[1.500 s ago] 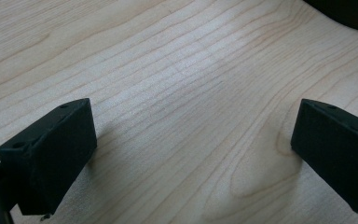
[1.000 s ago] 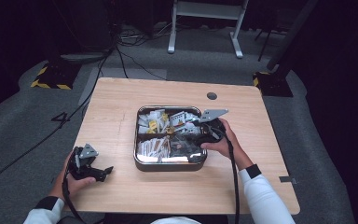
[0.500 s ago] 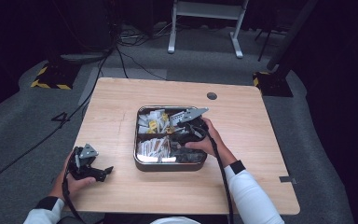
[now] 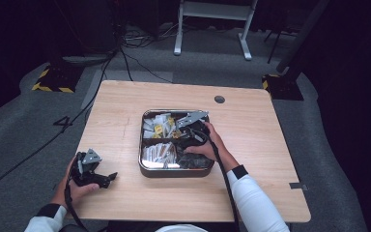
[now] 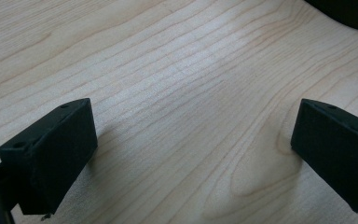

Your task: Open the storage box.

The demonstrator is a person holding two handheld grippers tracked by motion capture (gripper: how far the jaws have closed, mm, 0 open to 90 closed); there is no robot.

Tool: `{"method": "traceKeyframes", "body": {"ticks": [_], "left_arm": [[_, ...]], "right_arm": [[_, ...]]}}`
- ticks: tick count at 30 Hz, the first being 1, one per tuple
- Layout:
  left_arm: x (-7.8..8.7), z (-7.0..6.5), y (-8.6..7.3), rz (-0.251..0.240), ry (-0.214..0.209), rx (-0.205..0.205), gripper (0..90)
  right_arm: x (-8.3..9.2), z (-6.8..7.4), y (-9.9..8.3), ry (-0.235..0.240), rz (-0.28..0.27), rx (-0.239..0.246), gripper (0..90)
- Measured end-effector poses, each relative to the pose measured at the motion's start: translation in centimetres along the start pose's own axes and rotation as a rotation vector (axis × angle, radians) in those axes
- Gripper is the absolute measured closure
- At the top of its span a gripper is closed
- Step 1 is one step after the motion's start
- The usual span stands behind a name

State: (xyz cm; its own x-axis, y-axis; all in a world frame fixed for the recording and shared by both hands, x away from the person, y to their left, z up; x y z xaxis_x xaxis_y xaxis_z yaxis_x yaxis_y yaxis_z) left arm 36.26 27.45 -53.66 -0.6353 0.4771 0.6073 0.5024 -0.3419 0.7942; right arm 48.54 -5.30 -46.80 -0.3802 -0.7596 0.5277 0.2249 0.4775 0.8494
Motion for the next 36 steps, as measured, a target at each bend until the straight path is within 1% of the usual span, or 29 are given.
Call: {"method": "traceKeyframes", "body": {"ticks": [5, 7, 9, 10, 13, 16, 20, 21, 23, 27, 33, 36], "left_arm": [[0.0, 0.0, 0.0, 0.0, 0.0, 0.0, 0.5], [0.0, 0.0, 0.0, 0.0, 0.001, 0.001, 0.5], [0.0, 0.0, 0.0, -0.001, 0.001, 0.001, 0.5], [0.0, 0.0, 0.0, -0.001, 0.001, 0.001, 0.5], [0.0, 0.0, 0.0, -0.003, 0.002, 0.001, 0.5], [0.0, 0.0, 0.0, -0.003, 0.001, 0.002, 0.5], [0.1, 0.0, -0.1, -0.002, 0.003, 0.001, 0.5], [0.1, 0.0, -0.1, 0.001, 0.002, -0.001, 0.5], [0.1, 0.0, -0.1, 0.002, 0.003, -0.001, 0.5], [0.2, 0.0, -0.1, 0.001, 0.004, -0.001, 0.5], [0.2, 0.0, -0.1, 0.001, 0.004, 0.0, 0.5], [0.2, 0.0, -0.1, 0.001, 0.005, 0.0, 0.5]], "right_arm": [[-0.4, 0.2, 0.2, 0.0, -0.005, 0.002, 37.8], [-0.5, 0.3, 0.3, 0.001, -0.006, 0.0, 40.1], [-0.5, 0.3, 0.3, 0.0, -0.007, -0.001, 44.8], [-0.5, 0.4, 0.3, -0.002, -0.01, -0.004, 48.5], [-0.5, 0.2, 0.4, -0.028, -0.017, -0.008, 57.7], [-0.4, 0.0, 0.3, -0.026, -0.023, -0.017, 58.4], [-0.3, 0.1, 0.5, -0.039, -0.013, 0.003, 58.7], [-0.2, 0.1, 0.5, -0.039, -0.011, -0.001, 58.7], [-0.1, 0.1, 0.5, -0.039, -0.017, -0.008, 58.7], [0.0, 0.2, 0.7, -0.045, -0.023, 0.002, 58.8], [0.6, 0.2, 1.1, -0.047, -0.044, -0.001, 58.8], [0.8, 0.3, 1.4, -0.052, -0.044, 0.006, 58.8]]}}
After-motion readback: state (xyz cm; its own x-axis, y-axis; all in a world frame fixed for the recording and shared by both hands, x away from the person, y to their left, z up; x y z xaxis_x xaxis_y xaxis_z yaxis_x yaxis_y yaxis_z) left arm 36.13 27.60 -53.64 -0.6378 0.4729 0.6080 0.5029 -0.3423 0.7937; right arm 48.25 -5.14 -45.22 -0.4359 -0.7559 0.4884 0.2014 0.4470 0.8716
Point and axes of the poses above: each handheld gripper's, and its own axes: x roughly backward along the jaws, y roughly out of its top, z roughly to its left, the point moved 4 cm from there along -x, roughly forward along the jaws, and after that the axes turned 11 degrees about -z, right-handed, at the moved point
